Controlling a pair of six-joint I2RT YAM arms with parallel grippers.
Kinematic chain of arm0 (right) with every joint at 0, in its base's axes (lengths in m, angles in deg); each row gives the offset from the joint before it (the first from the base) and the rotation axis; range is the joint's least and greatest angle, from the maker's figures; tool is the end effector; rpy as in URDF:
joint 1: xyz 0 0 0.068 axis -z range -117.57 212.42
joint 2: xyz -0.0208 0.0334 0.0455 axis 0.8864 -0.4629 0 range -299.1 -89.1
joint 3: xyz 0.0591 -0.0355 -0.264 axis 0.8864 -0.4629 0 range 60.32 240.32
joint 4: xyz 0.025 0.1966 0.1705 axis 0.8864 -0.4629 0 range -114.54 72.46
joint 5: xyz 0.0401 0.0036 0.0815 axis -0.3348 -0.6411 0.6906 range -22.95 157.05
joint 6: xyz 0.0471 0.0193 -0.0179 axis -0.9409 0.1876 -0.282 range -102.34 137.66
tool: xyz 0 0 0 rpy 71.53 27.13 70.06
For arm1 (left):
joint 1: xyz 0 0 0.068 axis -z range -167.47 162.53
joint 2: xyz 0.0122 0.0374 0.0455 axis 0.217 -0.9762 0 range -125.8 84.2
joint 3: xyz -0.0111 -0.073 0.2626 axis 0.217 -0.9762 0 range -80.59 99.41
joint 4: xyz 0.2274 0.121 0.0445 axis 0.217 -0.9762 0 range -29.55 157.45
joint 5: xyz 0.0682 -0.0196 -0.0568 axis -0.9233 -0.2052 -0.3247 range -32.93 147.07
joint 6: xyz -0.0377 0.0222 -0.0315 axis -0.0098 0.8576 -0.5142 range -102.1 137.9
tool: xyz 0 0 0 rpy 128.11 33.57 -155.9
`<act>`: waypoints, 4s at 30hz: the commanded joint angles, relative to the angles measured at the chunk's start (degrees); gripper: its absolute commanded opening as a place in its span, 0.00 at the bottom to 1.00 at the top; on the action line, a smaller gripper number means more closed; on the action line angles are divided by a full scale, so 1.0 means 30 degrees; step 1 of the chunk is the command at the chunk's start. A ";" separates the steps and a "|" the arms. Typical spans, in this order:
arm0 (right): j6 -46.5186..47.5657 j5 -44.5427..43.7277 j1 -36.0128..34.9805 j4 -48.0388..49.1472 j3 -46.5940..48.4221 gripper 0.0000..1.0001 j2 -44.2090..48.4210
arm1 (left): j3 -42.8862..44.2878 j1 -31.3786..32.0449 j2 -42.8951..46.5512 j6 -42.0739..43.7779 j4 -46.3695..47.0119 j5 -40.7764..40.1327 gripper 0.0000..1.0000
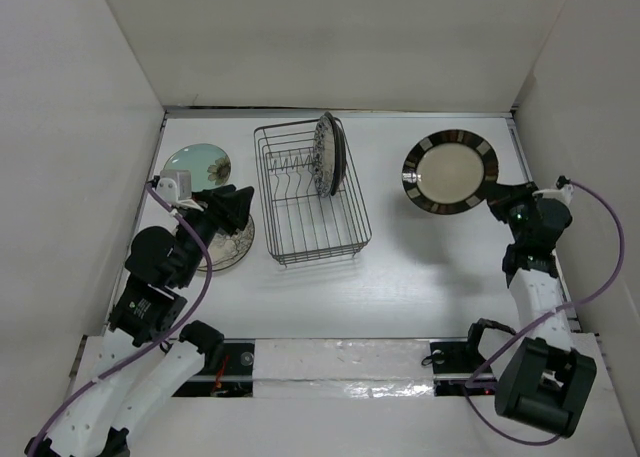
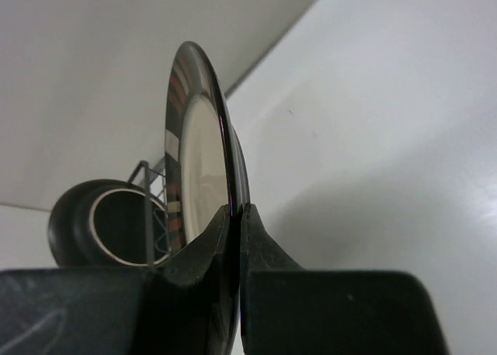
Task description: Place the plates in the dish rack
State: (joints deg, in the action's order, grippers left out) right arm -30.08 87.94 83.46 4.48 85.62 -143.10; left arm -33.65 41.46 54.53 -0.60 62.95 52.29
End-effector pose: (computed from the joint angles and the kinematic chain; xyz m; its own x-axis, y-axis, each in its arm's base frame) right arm 0.2052 -0.0652 0.2496 -0.0694 0.7675 -0.6373 0.0836 0.6410 0.7629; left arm 0.1007 -0.0525 0.3984 0.0532 -0.3906 -0.9190 0.4512 0.8304 -0.3269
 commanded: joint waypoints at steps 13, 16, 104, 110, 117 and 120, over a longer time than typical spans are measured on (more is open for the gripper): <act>0.1469 -0.6832 -1.1253 -0.1360 1.3269 0.00 -0.3091 | 0.0233 0.0143 -0.0188 0.0220 0.0589 -0.0049 0.42; 0.3051 -0.9935 -1.4125 -0.2883 1.6081 0.00 -0.4848 | 0.0233 0.0143 -0.0100 0.0162 0.0618 -0.0019 0.42; 1.1228 -1.7221 -2.4971 -0.5350 1.8672 0.87 -1.1684 | 0.2136 -0.4831 -0.7332 -0.4465 0.1380 0.1260 0.00; 1.0058 -1.5226 -2.5702 -0.3592 1.4044 0.00 -0.7148 | 0.1437 -1.0662 -1.0145 -0.5989 0.3224 0.4429 0.38; 0.8386 -1.3027 -2.5704 -0.1833 0.9587 0.14 -0.3189 | 0.1112 -1.5027 -1.4188 -0.7337 0.4718 0.5984 0.49; 0.8619 -1.2909 -2.5909 -0.1891 0.8590 0.27 -0.2452 | 0.1667 -1.6609 -1.6004 -0.7048 0.4749 0.5959 0.57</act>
State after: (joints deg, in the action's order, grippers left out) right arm -3.51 46.69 6.44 -6.36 112.50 -152.94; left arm -30.07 -4.61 8.52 -21.00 73.73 68.20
